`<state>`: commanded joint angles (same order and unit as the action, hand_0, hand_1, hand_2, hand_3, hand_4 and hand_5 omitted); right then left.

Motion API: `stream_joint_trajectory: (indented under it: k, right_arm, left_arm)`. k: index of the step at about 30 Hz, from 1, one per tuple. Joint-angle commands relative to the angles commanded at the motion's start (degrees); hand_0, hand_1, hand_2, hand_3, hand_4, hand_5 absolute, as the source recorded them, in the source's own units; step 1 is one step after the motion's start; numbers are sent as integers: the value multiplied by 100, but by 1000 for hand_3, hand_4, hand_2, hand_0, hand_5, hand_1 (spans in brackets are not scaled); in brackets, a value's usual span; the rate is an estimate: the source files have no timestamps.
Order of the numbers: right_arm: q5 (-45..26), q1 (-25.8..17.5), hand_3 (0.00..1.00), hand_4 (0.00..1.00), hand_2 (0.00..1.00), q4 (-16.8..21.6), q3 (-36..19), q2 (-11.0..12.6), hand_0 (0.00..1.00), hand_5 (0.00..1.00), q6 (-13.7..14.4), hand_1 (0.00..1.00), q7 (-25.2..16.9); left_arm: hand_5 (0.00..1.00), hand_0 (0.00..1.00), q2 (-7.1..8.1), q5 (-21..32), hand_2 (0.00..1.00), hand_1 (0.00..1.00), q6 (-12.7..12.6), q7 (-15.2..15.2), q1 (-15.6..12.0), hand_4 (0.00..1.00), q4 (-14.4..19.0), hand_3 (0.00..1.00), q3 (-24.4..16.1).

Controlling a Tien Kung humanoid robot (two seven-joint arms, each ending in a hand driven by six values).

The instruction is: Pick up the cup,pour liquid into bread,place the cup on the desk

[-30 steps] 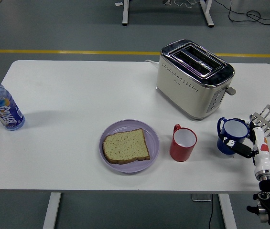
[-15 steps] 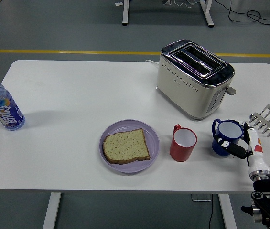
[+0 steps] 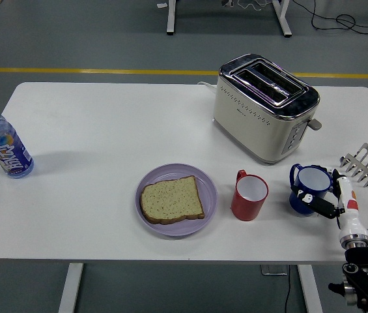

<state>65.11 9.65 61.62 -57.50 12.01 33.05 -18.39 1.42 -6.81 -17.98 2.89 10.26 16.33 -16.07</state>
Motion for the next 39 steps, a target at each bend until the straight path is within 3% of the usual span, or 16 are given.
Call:
stream_joint_trajectory:
  k: [39]
  right_arm:
    - [-26, 25, 466, 788, 464, -266, 28, -58, 474, 2, -61, 338, -105]
  left_arm:
    - [998, 685, -12, -71, 699, 693, -2, 30, 8, 247, 3, 552, -37]
